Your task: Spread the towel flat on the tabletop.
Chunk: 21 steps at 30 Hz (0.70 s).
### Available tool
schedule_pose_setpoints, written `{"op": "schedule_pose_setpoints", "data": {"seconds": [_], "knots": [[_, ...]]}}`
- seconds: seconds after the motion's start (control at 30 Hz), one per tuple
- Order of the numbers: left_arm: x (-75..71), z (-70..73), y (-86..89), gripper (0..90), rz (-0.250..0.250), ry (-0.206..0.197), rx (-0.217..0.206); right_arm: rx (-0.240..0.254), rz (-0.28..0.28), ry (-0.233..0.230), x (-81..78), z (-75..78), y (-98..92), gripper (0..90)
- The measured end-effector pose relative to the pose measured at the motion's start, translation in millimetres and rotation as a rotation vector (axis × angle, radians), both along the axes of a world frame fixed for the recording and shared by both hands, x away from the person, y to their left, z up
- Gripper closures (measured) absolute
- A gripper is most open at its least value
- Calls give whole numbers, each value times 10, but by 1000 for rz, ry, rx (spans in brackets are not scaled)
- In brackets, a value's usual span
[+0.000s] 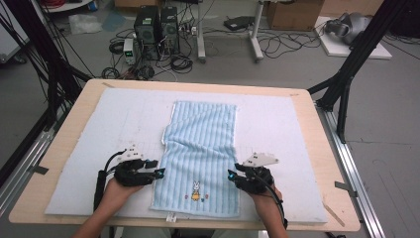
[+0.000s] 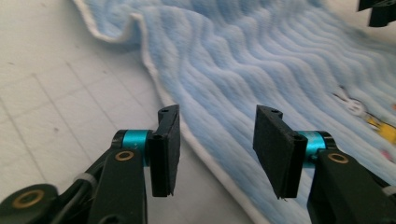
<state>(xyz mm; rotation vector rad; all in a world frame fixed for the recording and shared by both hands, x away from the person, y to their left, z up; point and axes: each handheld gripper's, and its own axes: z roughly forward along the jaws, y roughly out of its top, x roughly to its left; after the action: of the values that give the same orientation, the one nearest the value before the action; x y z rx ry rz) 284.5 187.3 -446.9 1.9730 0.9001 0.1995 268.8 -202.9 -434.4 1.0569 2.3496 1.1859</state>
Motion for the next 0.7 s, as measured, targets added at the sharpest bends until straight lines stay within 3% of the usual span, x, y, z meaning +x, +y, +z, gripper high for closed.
{"op": "schedule_pose_setpoints", "data": {"seconds": [0.1,0.13,0.17,0.27,0.3,0.37,0.7], "knots": [[-69,-45,-28,601,-56,16,20,36,106,47,-53,-28,28,620],[-97,-44,-41,601,-59,-14,43,43,133,57,-58,-45,47,620],[-109,-36,-52,631,-67,-16,59,42,156,73,-64,-58,67,629],[-157,-37,-61,855,-80,-29,81,-24,194,100,-77,-119,139,743],[-174,-31,-51,872,-85,-19,81,-21,197,95,-91,-120,139,818],[-226,-25,-39,879,-100,-5,71,-19,222,118,-105,-113,122,860],[-602,-36,28,879,-210,31,36,-18,363,184,-410,-87,34,868]]}}
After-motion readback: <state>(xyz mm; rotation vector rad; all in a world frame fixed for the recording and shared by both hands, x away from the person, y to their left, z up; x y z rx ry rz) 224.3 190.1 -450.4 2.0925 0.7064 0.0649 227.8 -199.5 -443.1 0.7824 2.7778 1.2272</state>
